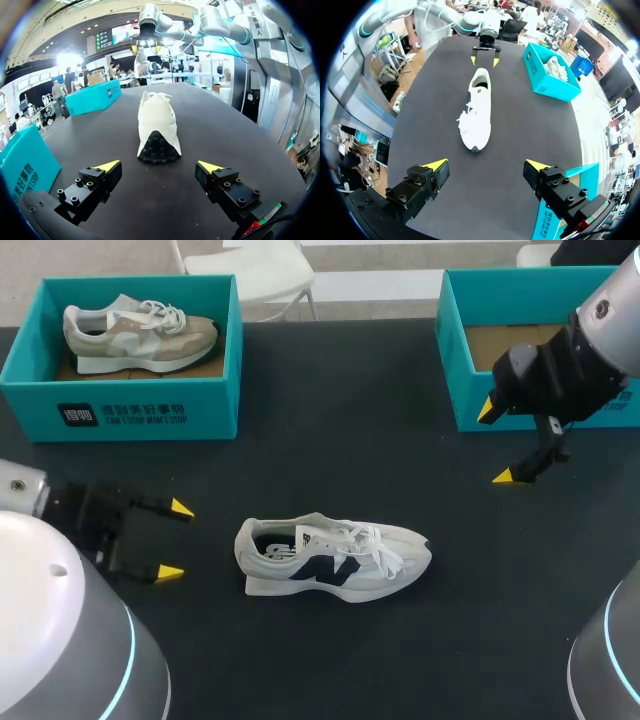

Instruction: Take the shoe out of the shoebox, open the shoe tongue, remove and reinsert the insole, then place the shoe into the shoebox

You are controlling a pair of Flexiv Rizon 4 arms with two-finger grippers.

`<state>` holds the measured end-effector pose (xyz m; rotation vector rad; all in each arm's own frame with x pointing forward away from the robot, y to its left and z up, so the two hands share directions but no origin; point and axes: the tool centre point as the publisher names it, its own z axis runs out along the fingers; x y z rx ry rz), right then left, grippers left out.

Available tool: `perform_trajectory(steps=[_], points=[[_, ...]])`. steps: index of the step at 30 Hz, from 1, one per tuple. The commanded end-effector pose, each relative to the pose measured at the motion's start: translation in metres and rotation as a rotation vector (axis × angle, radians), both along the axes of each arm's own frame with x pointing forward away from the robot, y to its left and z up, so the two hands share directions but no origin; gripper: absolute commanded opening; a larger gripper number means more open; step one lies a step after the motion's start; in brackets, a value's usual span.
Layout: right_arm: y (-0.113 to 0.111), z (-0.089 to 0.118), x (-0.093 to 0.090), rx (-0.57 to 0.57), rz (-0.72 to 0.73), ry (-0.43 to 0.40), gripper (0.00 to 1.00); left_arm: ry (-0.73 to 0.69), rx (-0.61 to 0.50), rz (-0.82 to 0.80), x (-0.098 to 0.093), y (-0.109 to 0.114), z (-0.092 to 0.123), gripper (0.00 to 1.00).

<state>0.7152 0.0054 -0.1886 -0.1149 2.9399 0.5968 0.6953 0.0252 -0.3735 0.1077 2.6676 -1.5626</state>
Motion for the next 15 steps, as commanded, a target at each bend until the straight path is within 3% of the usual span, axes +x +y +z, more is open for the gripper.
perform_trajectory(steps=[1, 15], points=[[0.0007, -0.0013, 0.0006, -0.001, 0.0, 0.0, 1.0, 0.0, 0.004, 0.037, -0.0093, -0.0142, -0.0113, 1.0], [0.0007, -0.0013, 0.0006, -0.001, 0.0, 0.0, 1.0, 0.0, 0.004, 0.037, -0.0093, -0.0142, -0.0113, 1.0]])
